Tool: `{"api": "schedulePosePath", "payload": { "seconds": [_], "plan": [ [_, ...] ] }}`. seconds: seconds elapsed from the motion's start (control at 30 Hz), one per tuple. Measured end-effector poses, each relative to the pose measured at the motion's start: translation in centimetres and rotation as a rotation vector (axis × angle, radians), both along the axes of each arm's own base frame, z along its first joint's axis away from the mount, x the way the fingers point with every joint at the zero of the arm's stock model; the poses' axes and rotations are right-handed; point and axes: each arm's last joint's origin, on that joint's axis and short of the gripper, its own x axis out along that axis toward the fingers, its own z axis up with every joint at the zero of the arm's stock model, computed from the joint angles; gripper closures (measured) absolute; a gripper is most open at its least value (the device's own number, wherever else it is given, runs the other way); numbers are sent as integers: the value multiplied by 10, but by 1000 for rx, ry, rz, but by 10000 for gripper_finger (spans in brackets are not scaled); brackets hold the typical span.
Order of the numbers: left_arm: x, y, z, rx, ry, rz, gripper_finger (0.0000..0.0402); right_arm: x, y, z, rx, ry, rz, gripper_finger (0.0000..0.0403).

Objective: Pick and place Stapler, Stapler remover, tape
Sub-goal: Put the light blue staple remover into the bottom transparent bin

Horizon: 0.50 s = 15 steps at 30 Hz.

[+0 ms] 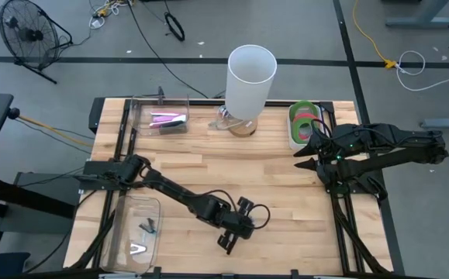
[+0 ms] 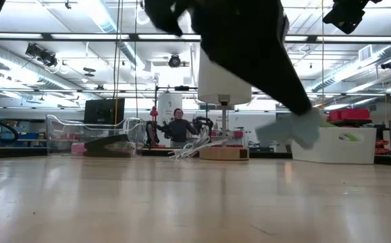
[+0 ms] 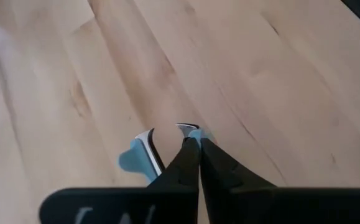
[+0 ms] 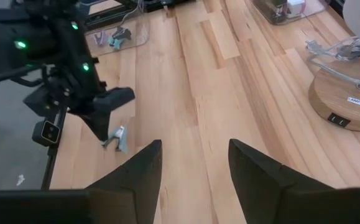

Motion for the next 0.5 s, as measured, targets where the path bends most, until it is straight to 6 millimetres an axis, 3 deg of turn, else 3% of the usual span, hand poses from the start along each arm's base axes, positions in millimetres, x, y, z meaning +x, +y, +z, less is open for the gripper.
{"api": "schedulePosePath", "payload": {
  "seconds": [0.5],
  "plan": [
    [-19, -3, 52, 124, 200, -25, 401, 0, 0, 0, -11, -1, 12, 218]
  ]
}}
